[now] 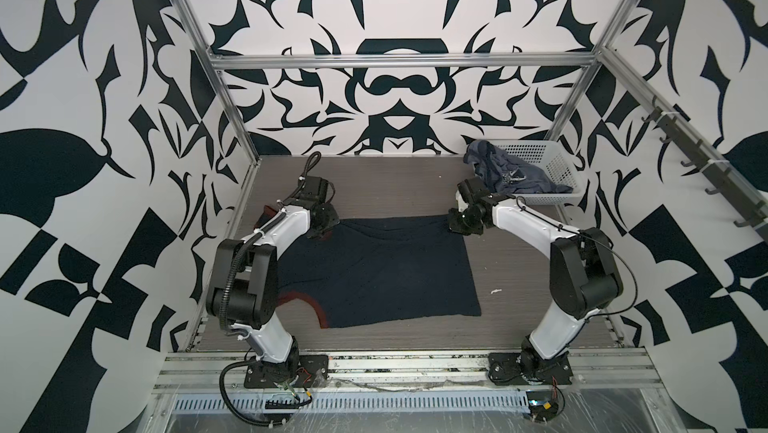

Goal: Fold and stack the tank tops

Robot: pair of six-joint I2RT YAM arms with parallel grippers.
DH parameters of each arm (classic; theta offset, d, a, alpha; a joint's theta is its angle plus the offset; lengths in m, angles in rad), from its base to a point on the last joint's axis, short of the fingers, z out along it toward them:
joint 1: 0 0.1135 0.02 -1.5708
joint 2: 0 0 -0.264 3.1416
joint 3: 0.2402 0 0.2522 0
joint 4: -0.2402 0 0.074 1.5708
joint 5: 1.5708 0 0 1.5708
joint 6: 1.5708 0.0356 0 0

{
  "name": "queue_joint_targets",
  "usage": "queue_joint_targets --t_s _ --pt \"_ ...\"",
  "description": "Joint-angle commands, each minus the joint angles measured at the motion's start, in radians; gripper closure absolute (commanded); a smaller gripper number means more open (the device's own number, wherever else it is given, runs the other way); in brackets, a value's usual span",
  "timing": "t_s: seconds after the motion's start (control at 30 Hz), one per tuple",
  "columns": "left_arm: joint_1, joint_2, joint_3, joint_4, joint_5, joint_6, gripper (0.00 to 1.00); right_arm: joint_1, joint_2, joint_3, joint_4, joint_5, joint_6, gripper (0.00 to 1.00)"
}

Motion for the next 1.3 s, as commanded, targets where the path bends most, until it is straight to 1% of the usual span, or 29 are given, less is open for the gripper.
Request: queue_joint_targets --t_s 0.0,0.17,0.27,0.37,0.47,0.6,0.77,0.9,1.0,1.07,1.13,1.27 --pt "0.035 0.051 0.101 -0.018 0.019 0.019 1.0 -0.042 0.051 0.151 -0.05 0.044 -0.045 1.0" --pt "0.082 0.174 0.293 -0.025 0.075 0.033 0.99 -0.075 0.195 0.389 -0.077 0.082 -0.095 1.0" --pt "0.096 0.273 0.413 -0.056 0.108 0.047 0.98 -0.093 0.291 0.525 -0.117 0.091 -0.116 1.0" --pt "0.098 0.359 0.495 -0.079 0.125 0.051 0.97 -0.102 0.37 0.625 -0.137 0.083 -0.138 1.0" --pt "0.1 0.419 0.546 -0.092 0.136 0.051 0.97 -0.105 0.433 0.709 -0.161 0.082 -0.159 1.0" --pt "0.103 0.449 0.576 -0.085 0.138 0.04 0.96 -0.113 0.474 0.772 -0.158 0.075 -0.171 1.0" --pt "0.121 0.497 0.653 -0.086 0.164 0.041 0.95 -0.115 0.536 0.869 -0.178 0.072 -0.185 1.0" --pt "0.127 0.543 0.705 -0.111 0.191 0.055 0.95 -0.117 0.566 0.905 -0.183 0.081 -0.2 1.0" --pt "0.127 0.538 0.696 -0.115 0.208 0.059 0.95 -0.12 0.563 0.907 -0.183 0.079 -0.207 1.0" --pt "0.126 0.508 0.668 -0.12 0.226 0.061 0.95 -0.12 0.543 0.891 -0.184 0.069 -0.21 1.0" --pt "0.126 0.458 0.619 -0.103 0.237 0.06 0.94 -0.119 0.499 0.838 -0.162 0.041 -0.212 1.0" --pt "0.122 0.342 0.491 -0.074 0.253 0.054 0.94 -0.12 0.376 0.657 -0.081 0.009 -0.205 1.0"
